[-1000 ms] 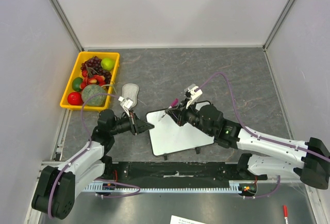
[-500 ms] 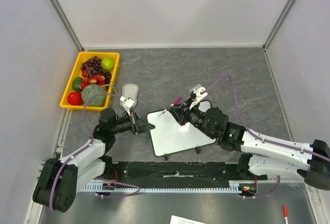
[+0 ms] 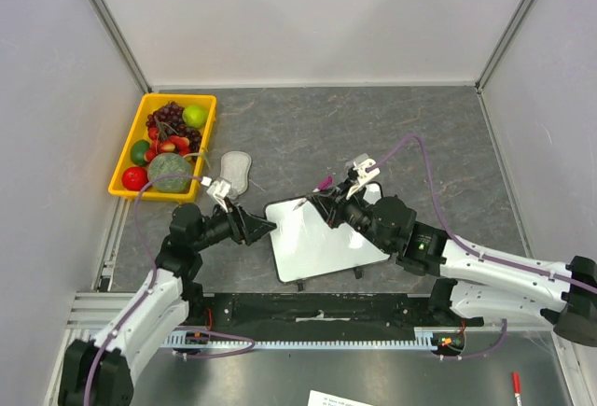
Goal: Write a sentence on the whiteboard
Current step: Pass from the right arm to the left
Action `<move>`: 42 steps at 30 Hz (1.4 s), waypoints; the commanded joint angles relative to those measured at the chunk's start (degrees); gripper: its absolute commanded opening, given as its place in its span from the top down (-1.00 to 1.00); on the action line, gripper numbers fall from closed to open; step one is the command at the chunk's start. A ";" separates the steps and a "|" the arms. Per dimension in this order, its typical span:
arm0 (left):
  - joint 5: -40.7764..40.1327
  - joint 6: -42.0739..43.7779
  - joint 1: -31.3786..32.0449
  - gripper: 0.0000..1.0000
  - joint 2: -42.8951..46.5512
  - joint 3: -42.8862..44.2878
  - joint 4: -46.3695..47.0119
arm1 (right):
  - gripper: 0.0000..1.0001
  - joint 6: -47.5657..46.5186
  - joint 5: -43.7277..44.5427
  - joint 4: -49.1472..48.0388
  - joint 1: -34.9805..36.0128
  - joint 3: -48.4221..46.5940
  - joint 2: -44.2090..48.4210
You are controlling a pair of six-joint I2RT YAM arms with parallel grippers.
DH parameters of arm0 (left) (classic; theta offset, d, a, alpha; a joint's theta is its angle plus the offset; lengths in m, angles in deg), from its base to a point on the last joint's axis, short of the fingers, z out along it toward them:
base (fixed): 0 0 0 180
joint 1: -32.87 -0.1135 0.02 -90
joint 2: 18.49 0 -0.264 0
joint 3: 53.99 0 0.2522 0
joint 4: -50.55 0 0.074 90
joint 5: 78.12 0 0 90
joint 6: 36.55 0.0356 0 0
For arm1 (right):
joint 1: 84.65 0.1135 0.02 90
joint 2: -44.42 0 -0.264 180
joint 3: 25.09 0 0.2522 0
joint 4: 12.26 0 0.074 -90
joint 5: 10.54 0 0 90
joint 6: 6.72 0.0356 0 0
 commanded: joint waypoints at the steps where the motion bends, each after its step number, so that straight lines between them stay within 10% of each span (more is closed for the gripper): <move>1: -9.73 2.09 -0.12 -0.44 10.82 3.49 -14.70 | 1.00 0.98 -0.17 1.48 0.35 -0.41 1.82; 9: -12.93 1.48 0.05 -0.56 26.41 9.03 -21.24 | 1.00 2.65 -4.56 5.71 0.26 -2.35 3.23; 19: 9.31 -0.19 2.24 -0.58 7.52 16.16 0.02 | 1.00 6.69 -9.23 5.80 0.35 -3.75 4.72; 28: 3.96 6.58 22.27 -0.55 -3.55 19.76 3.11 | 1.00 7.75 -9.75 5.97 0.26 -4.28 5.34; 36: 1.15 6.93 24.84 0.91 -6.82 20.56 3.99 | 1.00 8.45 -9.67 6.15 0.35 -3.41 6.65; 42: -0.87 7.81 24.84 0.96 -6.20 21.26 1.89 | 1.00 8.54 -9.58 6.94 0.35 -3.31 7.53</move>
